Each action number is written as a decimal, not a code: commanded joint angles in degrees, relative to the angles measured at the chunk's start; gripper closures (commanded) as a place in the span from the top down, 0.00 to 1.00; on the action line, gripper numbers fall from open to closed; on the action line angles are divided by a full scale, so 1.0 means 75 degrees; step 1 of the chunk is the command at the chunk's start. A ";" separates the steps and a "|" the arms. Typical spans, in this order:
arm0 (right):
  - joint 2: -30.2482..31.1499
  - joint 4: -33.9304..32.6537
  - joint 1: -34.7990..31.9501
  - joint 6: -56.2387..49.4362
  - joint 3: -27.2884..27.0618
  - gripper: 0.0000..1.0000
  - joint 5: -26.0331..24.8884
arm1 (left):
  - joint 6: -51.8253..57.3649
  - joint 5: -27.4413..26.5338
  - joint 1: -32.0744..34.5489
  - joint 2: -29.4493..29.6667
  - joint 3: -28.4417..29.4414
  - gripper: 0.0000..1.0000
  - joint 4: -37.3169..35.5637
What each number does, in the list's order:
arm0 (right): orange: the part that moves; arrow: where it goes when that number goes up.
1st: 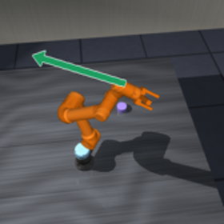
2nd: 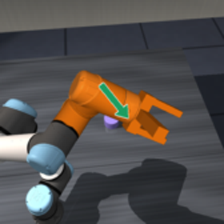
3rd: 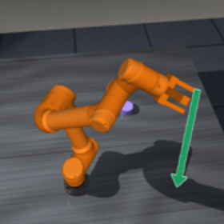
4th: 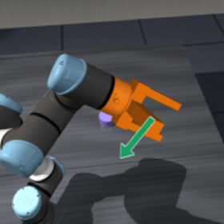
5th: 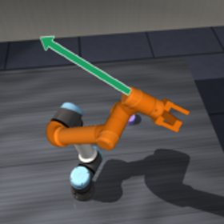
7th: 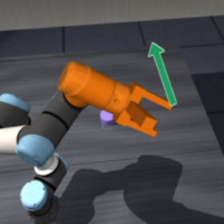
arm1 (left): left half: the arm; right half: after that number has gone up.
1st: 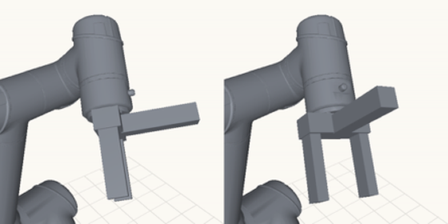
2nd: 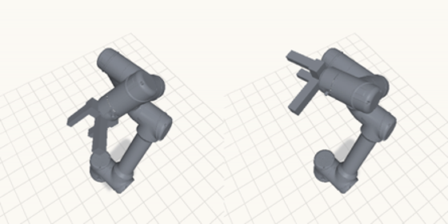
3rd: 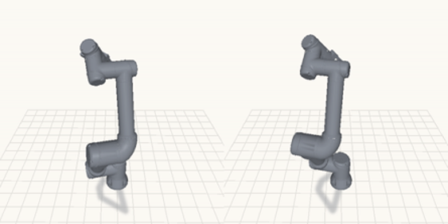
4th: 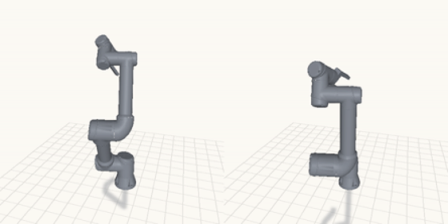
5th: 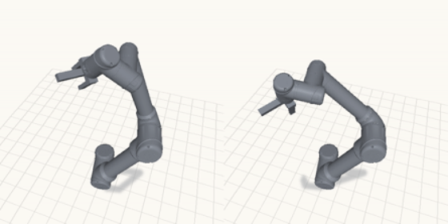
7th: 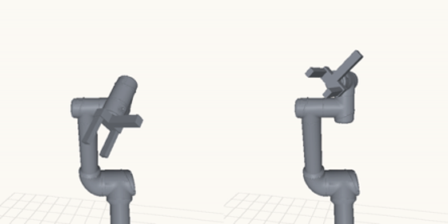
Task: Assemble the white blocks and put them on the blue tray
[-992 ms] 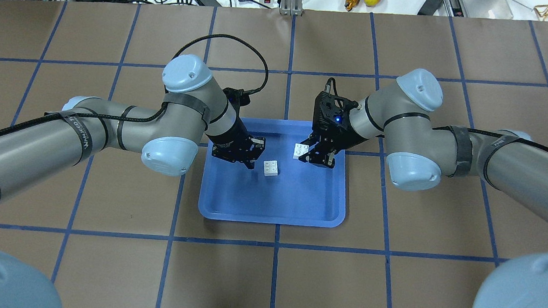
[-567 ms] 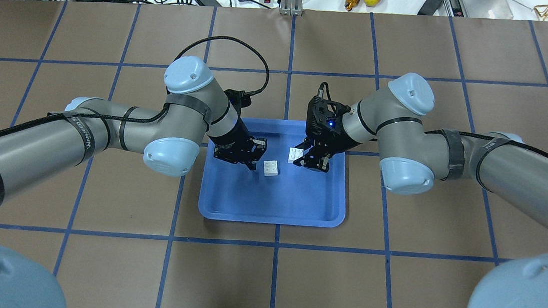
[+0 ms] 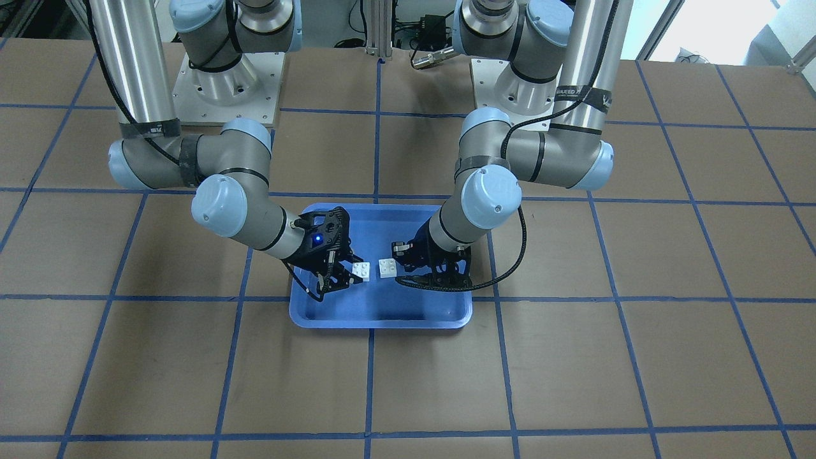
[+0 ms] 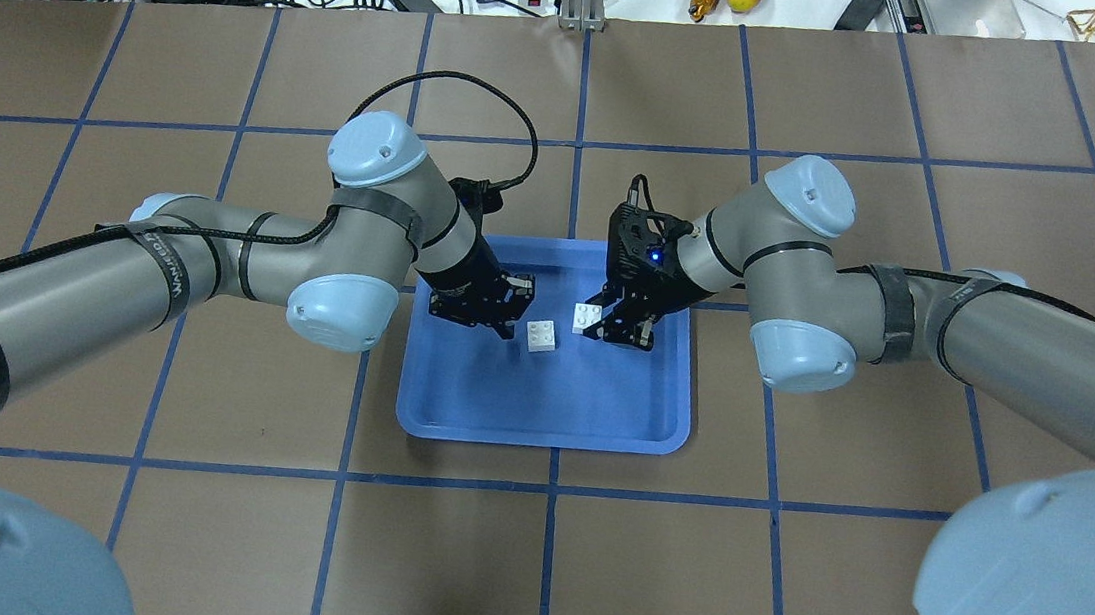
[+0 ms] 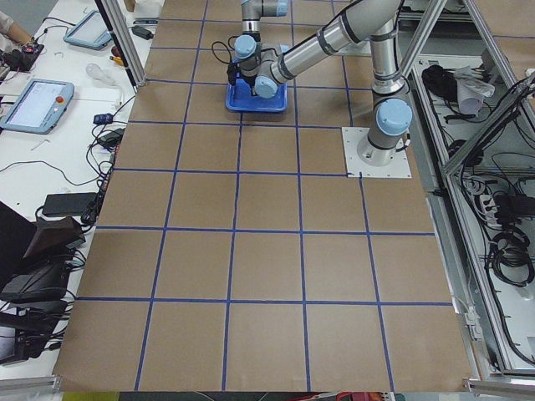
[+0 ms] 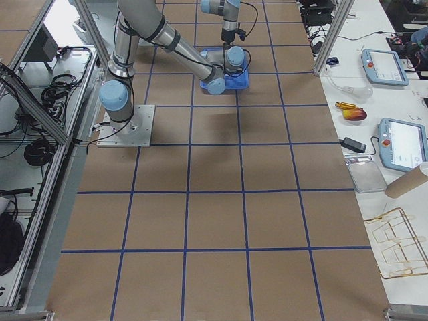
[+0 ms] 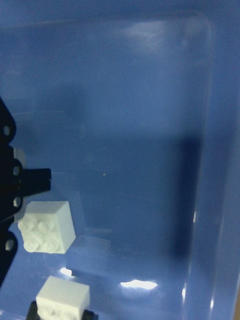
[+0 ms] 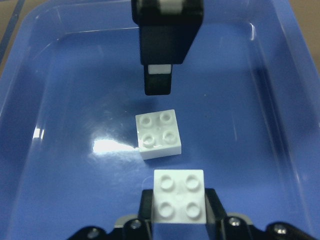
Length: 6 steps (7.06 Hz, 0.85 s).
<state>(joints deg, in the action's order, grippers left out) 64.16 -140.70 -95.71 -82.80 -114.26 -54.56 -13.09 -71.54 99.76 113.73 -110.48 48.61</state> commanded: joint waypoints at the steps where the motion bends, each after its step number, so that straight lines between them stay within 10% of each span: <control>1: -0.0036 -0.0002 -0.0071 -0.0011 -0.0011 0.00 0.0010 | 0.0000 0.0000 -0.0001 0.0000 0.0000 0.00 0.0000; 6: -0.0305 -0.0060 -0.0106 0.0152 0.0000 0.00 0.0021 | 0.0000 0.0000 -0.0001 0.0012 0.0000 0.00 0.0011</control>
<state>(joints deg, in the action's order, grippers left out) 62.26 -140.97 -96.36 -82.15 -114.22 -54.36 -13.10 -71.54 99.76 113.81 -110.48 48.62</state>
